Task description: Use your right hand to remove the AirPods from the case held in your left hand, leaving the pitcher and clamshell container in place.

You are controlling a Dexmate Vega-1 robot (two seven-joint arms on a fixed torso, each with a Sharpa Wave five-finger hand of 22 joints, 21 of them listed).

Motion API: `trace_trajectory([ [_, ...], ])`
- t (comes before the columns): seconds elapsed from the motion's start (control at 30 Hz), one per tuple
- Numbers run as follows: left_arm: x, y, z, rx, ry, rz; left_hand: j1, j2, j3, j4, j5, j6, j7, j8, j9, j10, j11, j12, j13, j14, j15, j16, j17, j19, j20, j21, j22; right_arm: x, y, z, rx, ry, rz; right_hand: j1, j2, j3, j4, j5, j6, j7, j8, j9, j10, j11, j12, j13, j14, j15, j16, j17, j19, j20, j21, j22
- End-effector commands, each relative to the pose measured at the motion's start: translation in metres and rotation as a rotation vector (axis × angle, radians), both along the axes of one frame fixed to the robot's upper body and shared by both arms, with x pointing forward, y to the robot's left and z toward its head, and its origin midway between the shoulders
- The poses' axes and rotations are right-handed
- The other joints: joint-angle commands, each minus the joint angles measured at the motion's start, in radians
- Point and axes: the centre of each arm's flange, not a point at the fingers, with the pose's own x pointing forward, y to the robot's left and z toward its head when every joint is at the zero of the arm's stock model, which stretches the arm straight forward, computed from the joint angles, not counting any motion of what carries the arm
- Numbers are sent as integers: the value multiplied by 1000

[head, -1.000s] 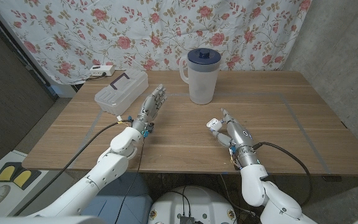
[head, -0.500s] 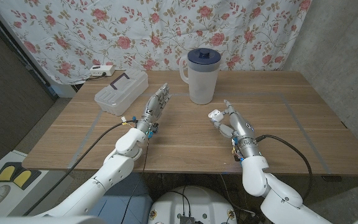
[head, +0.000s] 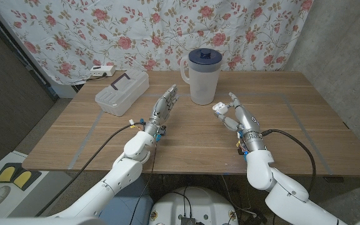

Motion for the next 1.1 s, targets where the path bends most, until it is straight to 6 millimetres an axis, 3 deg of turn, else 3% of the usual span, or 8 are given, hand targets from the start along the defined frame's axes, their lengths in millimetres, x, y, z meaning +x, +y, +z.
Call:
trace_trajectory([
  [0.03,-5,-34,-13,-79,-14,-29,12,1,6,-5,4,15,-1,5,4,9,0,6,1,-11,-6,-2,1,-3,-5,-1,5,-7,-5,17,58,-18,28,-2,10,6,2,11,5,-8,-3,1,48,-48,6,4,1,-37,6,2,-3,3,-2,3],
  [0.3,-14,-51,-18,-103,-40,0,20,8,11,-8,7,29,-8,5,4,3,-1,3,1,-13,-9,-2,1,-6,-7,-2,4,-12,-2,31,98,-33,55,-3,9,8,2,15,9,-8,-3,1,47,-48,8,6,3,-35,6,5,-4,4,-3,4],
  [0.5,-20,-65,-19,-69,-71,28,50,23,28,-18,12,-1,-17,-17,5,43,-30,16,1,-12,-12,-1,0,-5,-6,-1,3,-15,0,37,126,-28,70,-1,9,9,1,16,10,-7,-3,1,47,-46,9,7,1,-34,5,6,-5,5,-3,4],
  [0.6,-23,-72,-20,-53,-76,13,95,21,45,-28,16,-130,-69,-54,4,59,-39,17,1,-10,-16,0,0,-5,-8,-1,3,-18,0,41,140,-43,70,-1,9,9,1,17,11,-7,-3,1,47,-42,9,7,3,-32,6,6,-4,6,-2,4],
  [0.67,-27,-77,-20,-17,-88,41,124,14,51,-30,16,-252,-89,-62,3,70,-46,16,2,-8,-17,0,0,-8,-7,-2,3,-19,0,43,151,-46,72,-1,8,10,1,17,11,-7,-3,1,46,-41,9,8,3,-33,6,6,-4,7,-2,4],
  [0.87,-36,-94,-21,20,-113,101,191,-3,65,-38,17,-430,-82,-59,3,79,-69,15,4,-10,-22,0,1,-7,-6,-3,2,-22,2,49,196,-65,78,1,6,10,-1,19,12,-6,-4,1,47,-42,10,8,6,-37,7,7,-5,8,-3,4],
  [1.0,-35,-104,-21,71,-136,78,273,-20,82,-44,17,-543,-49,-51,4,87,-90,15,7,-7,-18,2,2,-9,2,-5,0,-23,4,51,244,-66,122,4,3,12,-4,22,12,-4,-4,1,48,-40,12,9,6,-34,6,7,-9,15,-4,4],
  [1.1,-36,-112,-25,29,-123,68,299,-24,87,-44,14,-556,-36,-44,5,99,-106,19,9,-12,-19,1,2,-11,3,-6,0,-23,8,50,258,-64,145,5,2,12,-4,23,13,-6,-4,1,46,-39,11,8,5,-33,5,8,-13,15,-5,4],
])
